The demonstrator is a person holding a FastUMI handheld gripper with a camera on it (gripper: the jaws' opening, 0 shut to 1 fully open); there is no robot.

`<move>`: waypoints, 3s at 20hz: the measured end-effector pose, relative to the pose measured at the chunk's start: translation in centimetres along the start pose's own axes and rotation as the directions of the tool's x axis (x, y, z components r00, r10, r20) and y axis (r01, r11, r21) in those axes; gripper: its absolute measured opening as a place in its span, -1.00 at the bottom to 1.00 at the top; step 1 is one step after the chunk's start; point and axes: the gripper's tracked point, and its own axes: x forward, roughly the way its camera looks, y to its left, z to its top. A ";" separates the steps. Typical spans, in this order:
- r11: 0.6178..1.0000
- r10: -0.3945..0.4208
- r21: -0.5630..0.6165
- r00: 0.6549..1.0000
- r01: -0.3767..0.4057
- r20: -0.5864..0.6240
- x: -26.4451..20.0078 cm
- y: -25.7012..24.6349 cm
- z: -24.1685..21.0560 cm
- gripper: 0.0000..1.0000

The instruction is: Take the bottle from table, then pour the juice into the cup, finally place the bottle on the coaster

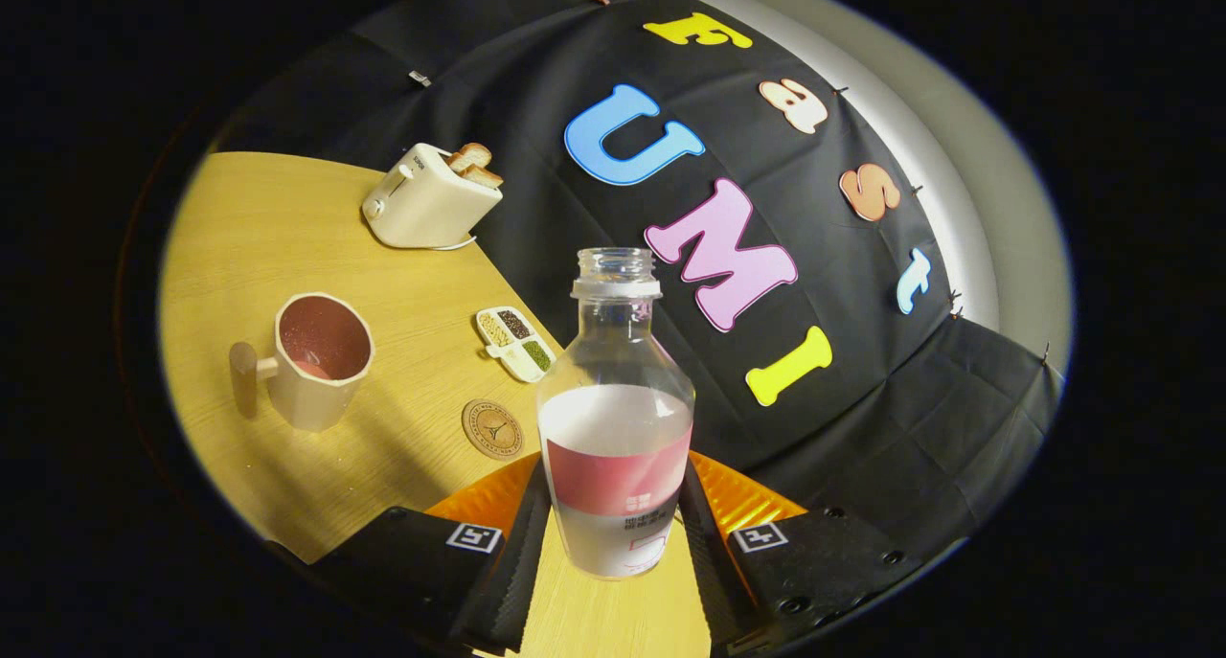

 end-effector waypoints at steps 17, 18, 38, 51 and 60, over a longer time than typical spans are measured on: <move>0.932 0.024 -0.362 0.999 -0.007 0.045 1.3 4.6 1.0 0.44; 0.926 0.035 -0.378 0.998 -0.017 0.043 1.4 4.9 0.9 0.44; 0.786 0.078 -0.617 0.996 -0.041 0.034 3.1 7.6 0.8 0.44; 0.723 0.089 -0.690 0.996 -0.043 0.031 3.4 8.2 0.6 0.44; 0.679 0.100 -0.733 0.994 -0.030 0.052 4.0 8.2 1.1 0.43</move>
